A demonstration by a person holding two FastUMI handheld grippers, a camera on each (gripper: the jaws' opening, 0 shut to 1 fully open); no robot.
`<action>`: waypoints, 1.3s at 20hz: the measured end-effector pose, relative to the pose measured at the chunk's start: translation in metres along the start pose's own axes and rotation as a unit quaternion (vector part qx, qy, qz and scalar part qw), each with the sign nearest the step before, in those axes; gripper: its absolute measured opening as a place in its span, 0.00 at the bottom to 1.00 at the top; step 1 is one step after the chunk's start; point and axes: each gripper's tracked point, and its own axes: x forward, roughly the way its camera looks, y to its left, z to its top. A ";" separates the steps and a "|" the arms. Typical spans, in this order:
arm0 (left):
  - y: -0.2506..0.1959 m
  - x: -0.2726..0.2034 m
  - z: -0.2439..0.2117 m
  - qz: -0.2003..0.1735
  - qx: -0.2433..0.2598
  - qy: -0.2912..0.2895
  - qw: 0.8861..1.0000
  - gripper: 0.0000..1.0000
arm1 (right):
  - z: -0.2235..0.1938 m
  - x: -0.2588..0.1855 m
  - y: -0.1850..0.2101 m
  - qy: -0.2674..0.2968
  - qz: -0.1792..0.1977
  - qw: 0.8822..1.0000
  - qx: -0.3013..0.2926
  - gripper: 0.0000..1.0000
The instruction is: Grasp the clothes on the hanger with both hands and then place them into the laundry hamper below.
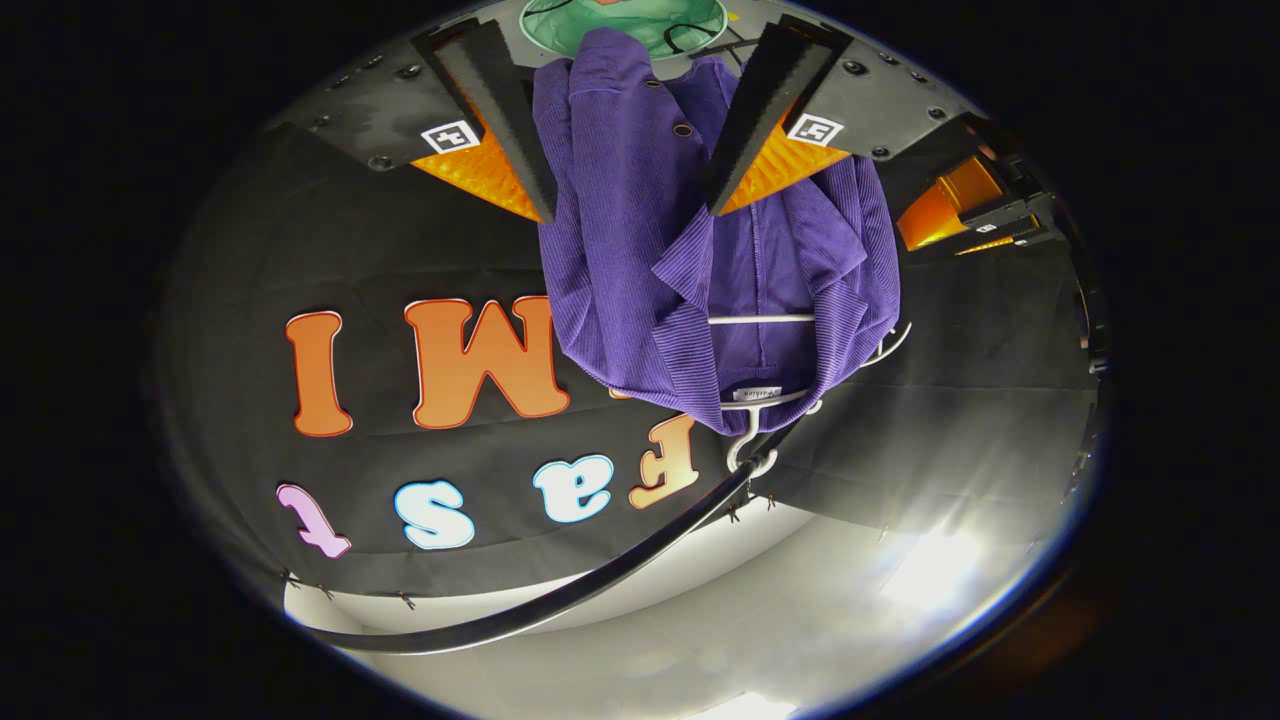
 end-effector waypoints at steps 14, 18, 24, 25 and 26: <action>0.043 0.000 -0.002 0.031 0.013 0.018 0.999 0.95 | -0.009 0.082 0.055 0.004 0.062 0.998 0.020 0.96; 0.052 -0.004 -0.008 0.036 0.006 0.025 0.999 0.92 | -0.021 0.108 0.068 0.011 0.067 0.997 0.027 0.96; 0.056 -0.002 -0.013 0.036 -0.006 0.029 0.999 0.95 | -0.036 0.157 0.043 0.015 -0.037 0.998 0.052 0.98; 0.056 -0.002 -0.012 0.036 -0.006 0.028 0.999 0.95 | -0.038 0.162 0.039 0.017 -0.048 0.997 0.058 0.91; 0.056 -0.002 -0.011 0.034 -0.008 0.026 0.999 0.92 | -0.041 0.167 0.033 0.017 -0.061 0.996 0.058 0.99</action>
